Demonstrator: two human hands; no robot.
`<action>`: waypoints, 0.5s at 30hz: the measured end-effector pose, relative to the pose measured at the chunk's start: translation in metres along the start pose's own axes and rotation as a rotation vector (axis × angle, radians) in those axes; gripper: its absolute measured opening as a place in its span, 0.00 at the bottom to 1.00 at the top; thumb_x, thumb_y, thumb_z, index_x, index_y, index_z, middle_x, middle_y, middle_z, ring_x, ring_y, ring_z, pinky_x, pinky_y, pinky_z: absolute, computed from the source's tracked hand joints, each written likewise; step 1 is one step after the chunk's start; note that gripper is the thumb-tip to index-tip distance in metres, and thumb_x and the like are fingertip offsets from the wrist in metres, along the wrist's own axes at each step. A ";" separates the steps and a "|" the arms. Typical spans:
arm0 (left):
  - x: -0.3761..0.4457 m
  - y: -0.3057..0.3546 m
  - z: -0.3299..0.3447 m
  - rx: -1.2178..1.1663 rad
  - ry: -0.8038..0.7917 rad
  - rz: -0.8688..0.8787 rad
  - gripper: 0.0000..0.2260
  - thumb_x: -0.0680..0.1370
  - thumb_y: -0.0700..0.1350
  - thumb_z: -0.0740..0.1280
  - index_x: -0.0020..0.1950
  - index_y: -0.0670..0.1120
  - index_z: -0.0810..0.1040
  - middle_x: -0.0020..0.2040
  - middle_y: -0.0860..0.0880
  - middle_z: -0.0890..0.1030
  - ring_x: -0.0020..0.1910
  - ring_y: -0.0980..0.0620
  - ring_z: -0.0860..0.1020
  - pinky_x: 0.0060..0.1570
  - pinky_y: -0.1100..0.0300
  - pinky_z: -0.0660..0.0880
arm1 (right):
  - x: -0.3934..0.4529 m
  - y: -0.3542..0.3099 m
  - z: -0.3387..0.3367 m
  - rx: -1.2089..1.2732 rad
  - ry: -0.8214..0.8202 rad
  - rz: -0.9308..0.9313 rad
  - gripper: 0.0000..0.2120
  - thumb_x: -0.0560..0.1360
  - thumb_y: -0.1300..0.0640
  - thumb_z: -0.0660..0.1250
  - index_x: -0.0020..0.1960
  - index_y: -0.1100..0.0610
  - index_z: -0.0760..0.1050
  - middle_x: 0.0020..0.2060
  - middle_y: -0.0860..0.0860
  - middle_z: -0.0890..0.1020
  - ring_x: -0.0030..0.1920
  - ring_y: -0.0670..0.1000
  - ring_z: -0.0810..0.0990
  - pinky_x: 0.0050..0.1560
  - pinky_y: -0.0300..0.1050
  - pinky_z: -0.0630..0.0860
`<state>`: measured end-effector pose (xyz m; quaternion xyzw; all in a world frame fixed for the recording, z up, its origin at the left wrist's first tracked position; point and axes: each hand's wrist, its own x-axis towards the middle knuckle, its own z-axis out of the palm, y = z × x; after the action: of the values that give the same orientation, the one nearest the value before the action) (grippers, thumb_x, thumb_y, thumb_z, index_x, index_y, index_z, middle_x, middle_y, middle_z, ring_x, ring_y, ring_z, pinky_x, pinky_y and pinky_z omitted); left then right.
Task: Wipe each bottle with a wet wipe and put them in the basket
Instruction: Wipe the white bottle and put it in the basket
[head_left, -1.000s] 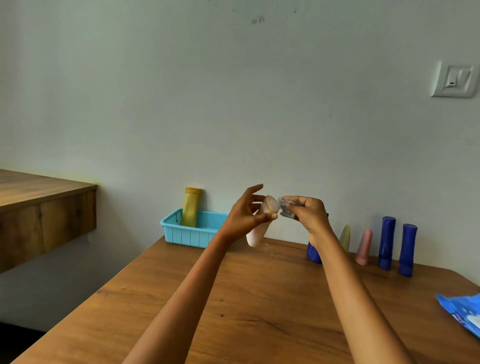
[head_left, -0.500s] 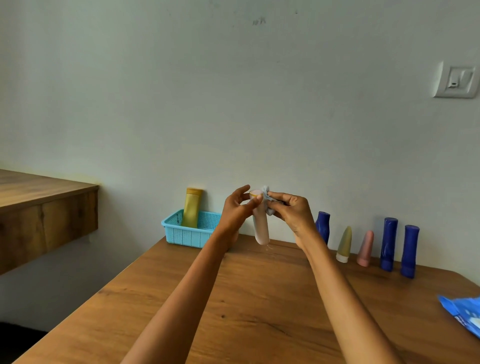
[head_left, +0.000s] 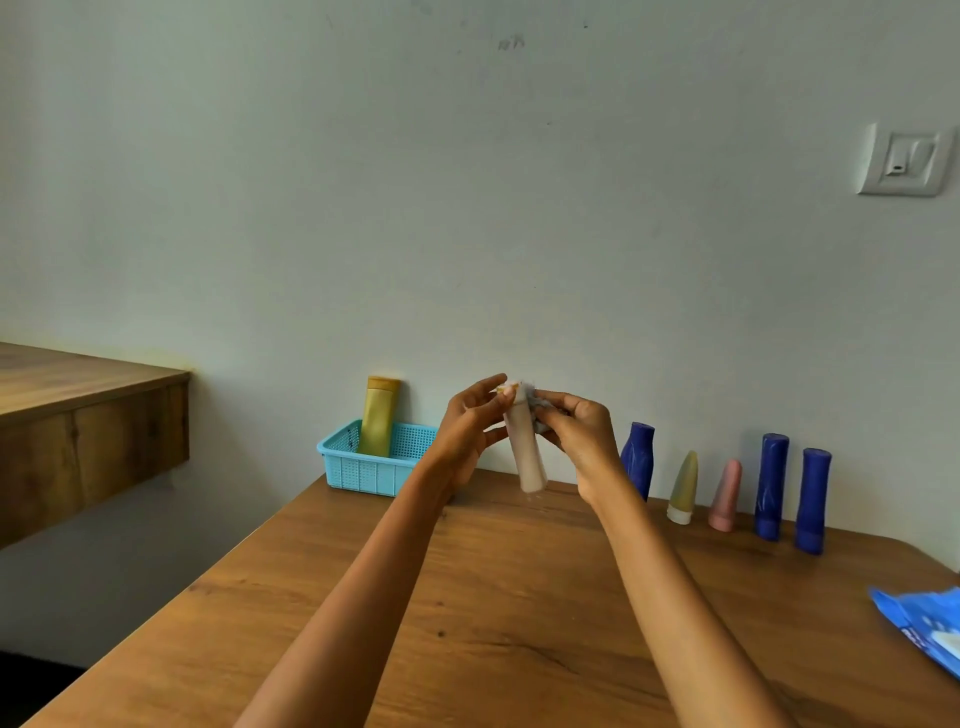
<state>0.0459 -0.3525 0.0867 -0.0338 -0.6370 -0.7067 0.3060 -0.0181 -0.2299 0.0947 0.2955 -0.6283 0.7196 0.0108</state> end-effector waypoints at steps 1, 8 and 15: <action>0.001 0.001 -0.001 -0.027 0.035 -0.006 0.20 0.78 0.44 0.65 0.69 0.41 0.69 0.62 0.41 0.77 0.58 0.45 0.77 0.48 0.59 0.78 | 0.000 -0.002 0.000 -0.068 -0.036 -0.054 0.11 0.75 0.62 0.66 0.57 0.59 0.79 0.48 0.53 0.82 0.47 0.49 0.81 0.45 0.37 0.79; 0.004 0.009 -0.006 -0.102 0.304 -0.073 0.24 0.77 0.44 0.68 0.70 0.36 0.67 0.61 0.36 0.76 0.58 0.40 0.77 0.51 0.52 0.77 | 0.000 -0.006 -0.010 -0.571 -0.282 -0.304 0.06 0.73 0.63 0.68 0.48 0.56 0.83 0.37 0.41 0.79 0.37 0.34 0.77 0.35 0.23 0.70; -0.001 0.006 0.006 -0.003 0.255 -0.156 0.09 0.77 0.45 0.68 0.49 0.39 0.77 0.43 0.43 0.79 0.44 0.45 0.79 0.38 0.59 0.77 | -0.003 -0.004 -0.001 -0.548 -0.100 -0.507 0.12 0.73 0.61 0.69 0.57 0.57 0.79 0.51 0.48 0.80 0.46 0.39 0.75 0.42 0.23 0.71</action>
<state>0.0474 -0.3469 0.0922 0.1052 -0.5926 -0.7280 0.3284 -0.0139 -0.2273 0.0968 0.4625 -0.7042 0.4839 0.2368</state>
